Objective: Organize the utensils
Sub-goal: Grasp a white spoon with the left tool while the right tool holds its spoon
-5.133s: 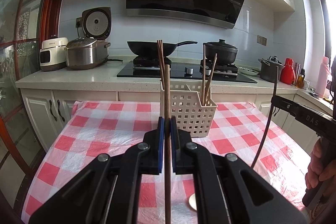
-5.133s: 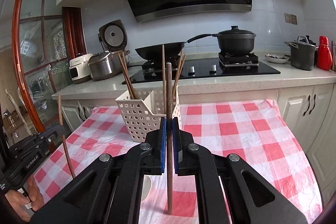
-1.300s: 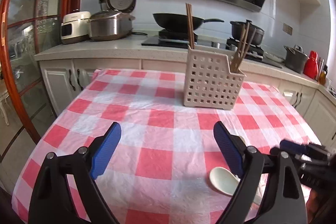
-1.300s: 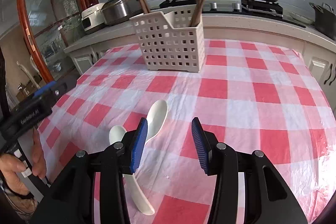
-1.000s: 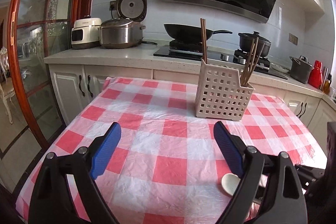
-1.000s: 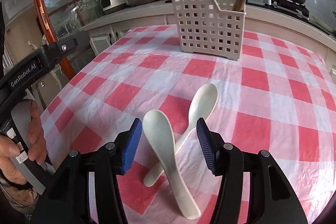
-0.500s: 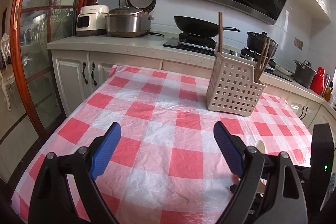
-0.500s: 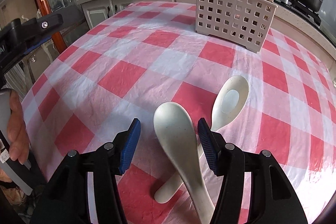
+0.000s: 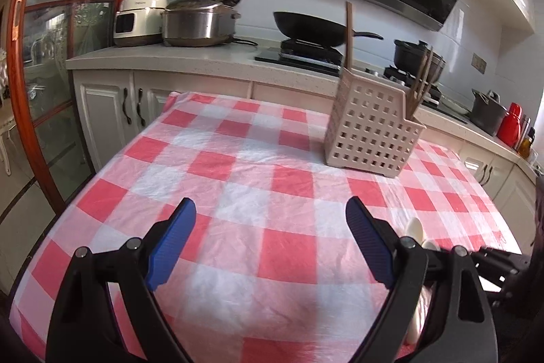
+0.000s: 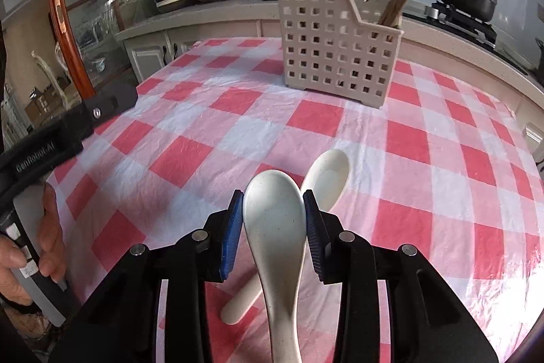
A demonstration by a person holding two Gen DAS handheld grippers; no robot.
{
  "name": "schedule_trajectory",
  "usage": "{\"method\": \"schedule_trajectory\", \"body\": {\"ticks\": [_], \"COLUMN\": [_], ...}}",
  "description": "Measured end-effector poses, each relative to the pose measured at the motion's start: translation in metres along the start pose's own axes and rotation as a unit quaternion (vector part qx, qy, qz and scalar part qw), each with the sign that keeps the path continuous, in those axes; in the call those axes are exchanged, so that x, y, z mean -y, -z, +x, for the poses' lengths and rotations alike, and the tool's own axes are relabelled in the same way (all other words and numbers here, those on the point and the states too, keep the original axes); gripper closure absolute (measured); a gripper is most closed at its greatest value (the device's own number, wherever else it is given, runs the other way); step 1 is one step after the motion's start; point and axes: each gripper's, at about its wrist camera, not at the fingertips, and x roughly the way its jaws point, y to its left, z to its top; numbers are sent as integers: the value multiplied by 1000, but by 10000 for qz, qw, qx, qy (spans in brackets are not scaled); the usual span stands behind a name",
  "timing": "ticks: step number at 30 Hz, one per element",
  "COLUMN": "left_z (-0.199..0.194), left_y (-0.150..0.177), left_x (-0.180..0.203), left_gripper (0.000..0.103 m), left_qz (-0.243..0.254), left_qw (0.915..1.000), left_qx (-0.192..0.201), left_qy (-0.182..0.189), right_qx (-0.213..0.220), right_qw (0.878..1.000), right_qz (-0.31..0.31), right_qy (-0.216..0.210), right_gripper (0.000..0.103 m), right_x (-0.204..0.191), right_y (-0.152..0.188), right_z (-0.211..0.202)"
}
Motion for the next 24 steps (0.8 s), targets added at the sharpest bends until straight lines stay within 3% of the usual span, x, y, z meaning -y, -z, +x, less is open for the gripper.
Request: {"method": "schedule_trajectory", "body": {"ticks": [9,16,19,24], "left_z": [28,51,64,82], "left_y": [11,21,24,29], "left_x": [72,125,137,155], "left_gripper": [16,17,27,35], "left_qz": [591,1231,1350,1481], "left_qw": [9968,9892,9856,9802], "left_qx": [-401,-700,-924,-1211], "left_qy": [372,387,419,515], "right_qx": [662,869,895,917], "right_qw": [9941,9924,9920,9910], "right_qz": [780,798,847,936], "right_qy": [350,344,286,257], "right_gripper": [70,71,70,70], "right_x": [71,86,90,97], "right_y": [4,11,13,17], "right_z": [-46,-60,-61,-62]}}
